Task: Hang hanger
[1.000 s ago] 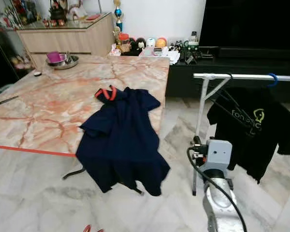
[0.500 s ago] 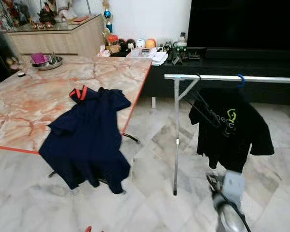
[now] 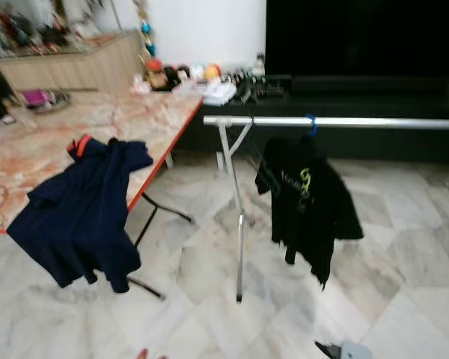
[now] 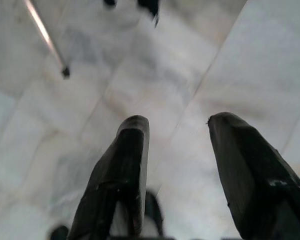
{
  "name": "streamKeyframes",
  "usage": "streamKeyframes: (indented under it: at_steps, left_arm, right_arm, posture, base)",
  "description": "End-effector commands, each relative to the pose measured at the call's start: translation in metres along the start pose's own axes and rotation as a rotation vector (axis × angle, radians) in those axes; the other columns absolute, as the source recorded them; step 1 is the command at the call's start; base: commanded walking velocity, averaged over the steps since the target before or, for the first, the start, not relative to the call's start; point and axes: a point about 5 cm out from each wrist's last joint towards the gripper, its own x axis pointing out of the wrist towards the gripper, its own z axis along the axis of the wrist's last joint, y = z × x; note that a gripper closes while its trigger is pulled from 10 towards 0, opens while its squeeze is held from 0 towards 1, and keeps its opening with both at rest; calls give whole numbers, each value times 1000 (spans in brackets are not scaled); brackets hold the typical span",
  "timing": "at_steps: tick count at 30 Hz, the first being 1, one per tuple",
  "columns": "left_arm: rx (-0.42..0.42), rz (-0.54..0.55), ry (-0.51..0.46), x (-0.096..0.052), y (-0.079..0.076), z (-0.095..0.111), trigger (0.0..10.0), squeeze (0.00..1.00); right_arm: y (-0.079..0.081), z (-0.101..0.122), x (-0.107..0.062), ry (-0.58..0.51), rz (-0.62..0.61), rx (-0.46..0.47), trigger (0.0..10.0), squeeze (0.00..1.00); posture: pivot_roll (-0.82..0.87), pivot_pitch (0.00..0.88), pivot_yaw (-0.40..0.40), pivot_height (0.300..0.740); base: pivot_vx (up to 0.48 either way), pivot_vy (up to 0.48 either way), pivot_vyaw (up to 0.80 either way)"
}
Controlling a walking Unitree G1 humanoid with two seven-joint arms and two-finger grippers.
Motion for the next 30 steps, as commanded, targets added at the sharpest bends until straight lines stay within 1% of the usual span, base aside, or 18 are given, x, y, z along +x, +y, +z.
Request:
streamKeyframes:
  at_steps: [1,5,7,11,15,17,19,21,24,25,26,27,29,30]
  left_arm:
    - [1,40,33,-1,11,-9,10000,0]
    - [-14,82,22,-2,18,-7,10000,0]
    - [-14,102,17,-2,22,-7,10000,0]
    - [-18,129,14,-2,26,-6,10000,0]
    - [-10,161,-15,-3,31,0,10000,0]
    - [0,177,-52,-3,36,7,10000,0]
    - [6,184,-67,-3,37,10,10000,0]
    - [4,194,-99,-3,41,17,10000,0]
    - [1,237,-175,-5,53,37,10000,0]
    - [8,257,-217,-6,59,49,10000,0]
    - [43,280,-290,-10,67,69,10000,0]
    - [58,286,-310,-11,68,75,10000,0]
    - [119,306,-344,-12,70,84,10000,0]
    - [119,306,-344,-12,70,84,10000,0]
  right_arm:
    - [8,-8,-2,21,19,17,10000,0]
    - [3,-13,-3,54,15,12,10000,0]
    - [1,-12,-2,52,14,28,10000,0]
    - [0,-11,-2,51,16,31,10000,0]
    - [0,-12,-2,49,18,30,10000,0]
    - [0,-12,-2,43,27,9,10000,0]
    - [0,-12,-2,42,31,1,10000,0]
    - [0,-10,-2,33,29,-6,10000,0]
    - [1,0,1,2,27,2,10000,0]
    - [2,6,3,-18,29,-9,10000,0]
    - [3,16,5,-47,35,-30,10000,0]
    - [3,18,6,-54,36,-34,10000,0]
    - [4,21,7,-64,37,-34,10000,0]
    - [4,21,7,-64,37,-34,10000,0]
  posture:
    - [-51,28,62,740]
    - [-49,25,60,740]
    - [-49,25,60,740]
    - [-56,18,65,740]
    - [-59,0,70,740]
    - [-59,0,78,740]
    - [-58,0,80,740]
    - [-56,0,81,740]
    - [-58,0,90,740]
    - [-59,0,91,740]
    - [-61,0,89,740]
    - [-59,0,86,740]
    - [-54,0,84,740]
    - [-54,0,84,740]
  base:
    - [0,0,0]
    - [0,0,-116]
    - [0,0,-753]
    - [0,0,-750]
    - [0,0,-623]
    - [0,0,0]
    - [0,0,0]
    - [0,0,0]
    - [0,0,0]
    - [0,0,0]
    - [0,0,0]
    - [0,0,0]
    - [0,0,0]
    - [0,0,0]
